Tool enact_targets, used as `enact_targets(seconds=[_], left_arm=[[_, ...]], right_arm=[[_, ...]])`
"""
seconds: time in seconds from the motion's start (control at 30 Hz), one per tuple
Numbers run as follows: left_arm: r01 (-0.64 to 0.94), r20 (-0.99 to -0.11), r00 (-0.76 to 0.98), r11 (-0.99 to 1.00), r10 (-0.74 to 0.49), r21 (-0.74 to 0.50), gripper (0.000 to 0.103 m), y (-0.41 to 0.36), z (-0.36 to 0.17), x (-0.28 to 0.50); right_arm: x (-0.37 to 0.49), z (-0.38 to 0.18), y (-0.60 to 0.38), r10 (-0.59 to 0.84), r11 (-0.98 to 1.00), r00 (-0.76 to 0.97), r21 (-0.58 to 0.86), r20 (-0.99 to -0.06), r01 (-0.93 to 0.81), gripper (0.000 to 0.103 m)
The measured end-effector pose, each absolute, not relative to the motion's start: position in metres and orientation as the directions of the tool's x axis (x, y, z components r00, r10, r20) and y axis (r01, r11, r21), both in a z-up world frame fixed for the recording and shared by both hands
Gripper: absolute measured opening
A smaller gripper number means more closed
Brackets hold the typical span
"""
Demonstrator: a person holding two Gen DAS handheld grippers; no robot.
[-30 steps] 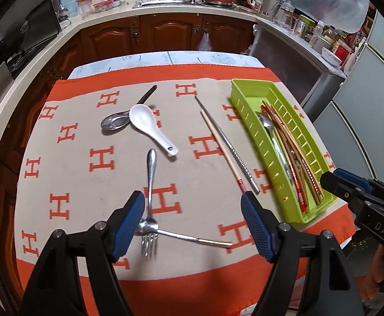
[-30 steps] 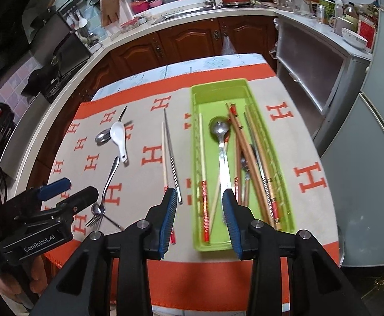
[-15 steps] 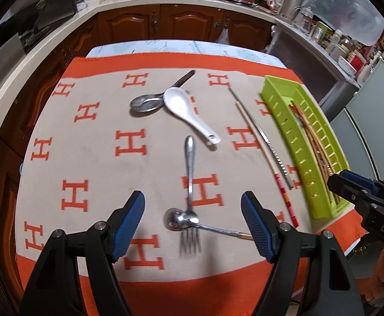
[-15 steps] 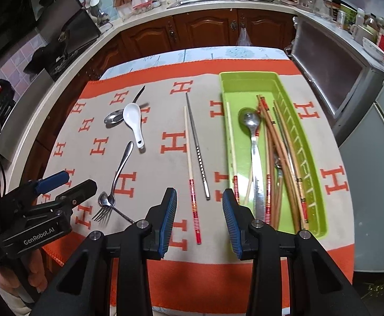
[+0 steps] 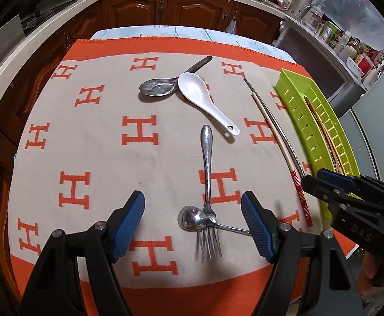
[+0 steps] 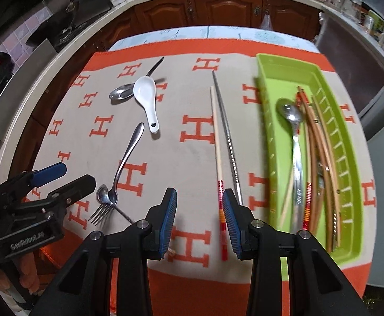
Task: Organize utensils
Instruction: 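Grasp the red-striped wooden chopstick with the right tool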
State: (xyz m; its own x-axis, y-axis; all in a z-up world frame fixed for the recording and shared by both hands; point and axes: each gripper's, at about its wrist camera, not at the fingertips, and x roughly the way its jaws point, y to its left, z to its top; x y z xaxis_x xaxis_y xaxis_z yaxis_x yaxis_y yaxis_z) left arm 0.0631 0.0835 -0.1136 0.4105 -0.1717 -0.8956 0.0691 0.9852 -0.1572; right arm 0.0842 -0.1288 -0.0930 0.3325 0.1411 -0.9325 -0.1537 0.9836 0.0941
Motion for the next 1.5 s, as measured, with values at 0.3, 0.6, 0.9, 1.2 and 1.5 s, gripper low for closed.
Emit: enact_targets(seconds=[0.3, 0.6, 0.9, 1.2, 1.5], left_arm=[[0.049, -0.909, 0.379, 0.984, -0.175, -0.169, 0.074, 0.091, -0.125, 0.07], [0.042, -0.913, 0.368, 0.984, -0.177, -0.174, 0.074, 0.096, -0.131, 0.074], [0.036, -0.917, 0.356, 0.983, -0.182, -0.181, 0.074, 0.097, -0.136, 0.076], [0.036, -0.92, 0.346, 0.983, -0.183, -0.182, 0.074, 0.095, -0.138, 0.077], [0.038, -0.925, 0.33, 0.982, -0.187, -0.185, 0.074, 0.094, -0.142, 0.077]], right_arm=[[0.12, -0.126, -0.125, 0.132, 0.986, 0.274, 0.098, -0.953, -0.137, 0.031], [0.148, -0.155, -0.117, 0.066, 0.992, 0.226, 0.039, -0.972, -0.122, 0.026], [0.158, -0.159, -0.112, 0.058, 0.991, 0.254, 0.024, -0.966, -0.132, 0.022], [0.155, -0.156, -0.121, 0.119, 0.987, 0.253, 0.086, -0.96, -0.138, 0.014], [0.164, -0.156, -0.119, 0.107, 0.987, 0.269, 0.07, -0.957, -0.145, 0.012]])
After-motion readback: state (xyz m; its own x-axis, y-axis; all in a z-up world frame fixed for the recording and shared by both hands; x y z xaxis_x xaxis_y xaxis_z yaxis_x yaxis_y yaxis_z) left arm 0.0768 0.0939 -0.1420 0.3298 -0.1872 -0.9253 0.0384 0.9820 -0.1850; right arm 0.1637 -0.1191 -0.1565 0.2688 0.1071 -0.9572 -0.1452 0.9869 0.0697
